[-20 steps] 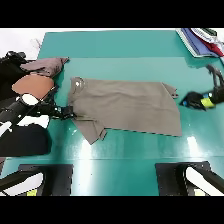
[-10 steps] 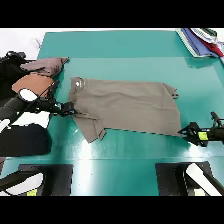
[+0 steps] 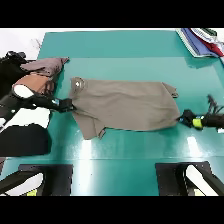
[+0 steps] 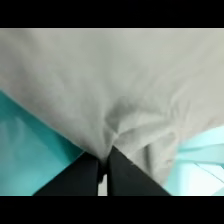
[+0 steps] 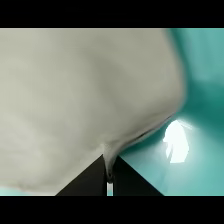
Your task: Fold the shirts.
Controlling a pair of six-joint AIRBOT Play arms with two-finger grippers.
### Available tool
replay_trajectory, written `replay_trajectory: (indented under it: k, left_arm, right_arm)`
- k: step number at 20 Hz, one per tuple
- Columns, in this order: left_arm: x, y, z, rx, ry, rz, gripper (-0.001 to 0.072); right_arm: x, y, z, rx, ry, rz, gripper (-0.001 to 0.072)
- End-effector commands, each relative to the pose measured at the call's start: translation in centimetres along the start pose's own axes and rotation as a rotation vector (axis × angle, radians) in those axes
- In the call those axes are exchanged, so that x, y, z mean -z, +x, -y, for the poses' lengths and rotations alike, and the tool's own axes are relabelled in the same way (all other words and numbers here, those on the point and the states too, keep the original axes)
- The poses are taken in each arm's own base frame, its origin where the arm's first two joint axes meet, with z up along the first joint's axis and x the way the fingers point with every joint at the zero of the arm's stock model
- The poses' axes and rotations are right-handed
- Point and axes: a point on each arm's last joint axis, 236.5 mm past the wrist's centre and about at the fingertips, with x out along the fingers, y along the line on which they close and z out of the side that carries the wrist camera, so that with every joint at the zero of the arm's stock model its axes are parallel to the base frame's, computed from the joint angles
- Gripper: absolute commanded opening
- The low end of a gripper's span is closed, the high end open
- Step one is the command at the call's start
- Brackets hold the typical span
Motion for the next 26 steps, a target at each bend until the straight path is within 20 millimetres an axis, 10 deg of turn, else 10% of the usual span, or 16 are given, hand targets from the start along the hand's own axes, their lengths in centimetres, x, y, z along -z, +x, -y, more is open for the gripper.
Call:
replay_trajectory:
  k: [1,4,8,11,14,16,19,26]
  left_arm:
    - [-5.1,-8.8,6.2,0.016,0.170,0.222,0.0028]
    - [-9.1,-24.8,15.9,0.023,0.391,0.629,0.0028]
    - [-5.2,-45.0,26.7,0.017,0.625,1.115,0.0028]
    - [-0.6,-53.8,30.9,0.033,0.704,1.347,0.0027]
    - [0.4,-56.7,31.4,0.027,0.696,1.442,0.0027]
    - [-1.4,-54.8,30.1,0.019,0.633,1.377,0.0027]
    - [-6.7,-45.3,25.5,-0.019,0.522,1.080,0.0027]
    - [-11.5,-15.2,10.2,-0.020,0.211,0.251,0.0028]
  right_arm:
    - [-5.2,-8.4,-8.9,-0.069,-0.263,0.226,0.0017]
    - [-8.0,-21.8,-17.8,-0.095,-0.504,0.566,0.0017]
    - [-5.4,-36.8,-26.9,-0.128,-0.727,0.930,0.0017]
    - [-3.2,-42.4,-29.9,-0.113,-0.806,1.029,0.0017]
    - [-3.5,-45.3,-29.2,0.011,-0.787,1.050,0.0017]
    - [-4.2,-45.2,-28.6,0.048,-0.777,1.018,0.0016]
    - [-7.7,-40.4,-26.6,0.041,-0.712,0.860,0.0016]
    - [-12.2,-14.2,-11.4,0.169,-0.419,0.137,0.0016]
